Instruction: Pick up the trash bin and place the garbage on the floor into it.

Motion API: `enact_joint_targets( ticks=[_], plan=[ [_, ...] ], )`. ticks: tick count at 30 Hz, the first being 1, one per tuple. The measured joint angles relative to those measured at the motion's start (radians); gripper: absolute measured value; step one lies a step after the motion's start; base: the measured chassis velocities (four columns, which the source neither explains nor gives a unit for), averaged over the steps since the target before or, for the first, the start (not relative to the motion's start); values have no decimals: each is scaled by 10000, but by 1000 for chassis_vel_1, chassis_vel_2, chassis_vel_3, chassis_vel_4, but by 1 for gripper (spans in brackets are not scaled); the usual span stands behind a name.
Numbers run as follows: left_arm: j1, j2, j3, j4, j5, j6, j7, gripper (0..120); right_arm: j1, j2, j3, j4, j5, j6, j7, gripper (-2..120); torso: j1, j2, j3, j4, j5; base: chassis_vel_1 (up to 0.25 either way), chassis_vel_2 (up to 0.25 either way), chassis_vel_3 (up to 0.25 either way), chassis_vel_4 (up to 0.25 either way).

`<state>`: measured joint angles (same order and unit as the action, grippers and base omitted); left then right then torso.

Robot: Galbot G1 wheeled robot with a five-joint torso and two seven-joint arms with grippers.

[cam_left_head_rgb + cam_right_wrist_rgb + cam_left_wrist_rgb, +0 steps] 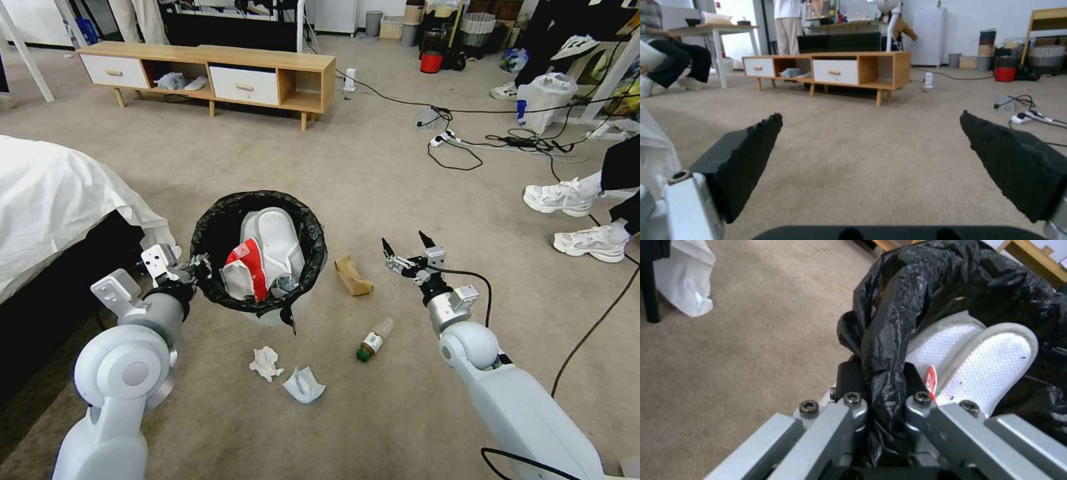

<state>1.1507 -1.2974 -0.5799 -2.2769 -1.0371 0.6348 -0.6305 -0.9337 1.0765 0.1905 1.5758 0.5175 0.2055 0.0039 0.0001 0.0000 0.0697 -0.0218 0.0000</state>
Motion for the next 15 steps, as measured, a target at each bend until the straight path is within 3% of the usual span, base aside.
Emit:
enact_joint_targets(
  ticks=[15],
  plan=[
    [-10, -45, -3, 56, 2, -6, 6, 4, 33, -13, -10, -8, 111, -27, -59, 100, 0, 0, -1, 0, 0, 0, 0, 0, 0]
  ],
)
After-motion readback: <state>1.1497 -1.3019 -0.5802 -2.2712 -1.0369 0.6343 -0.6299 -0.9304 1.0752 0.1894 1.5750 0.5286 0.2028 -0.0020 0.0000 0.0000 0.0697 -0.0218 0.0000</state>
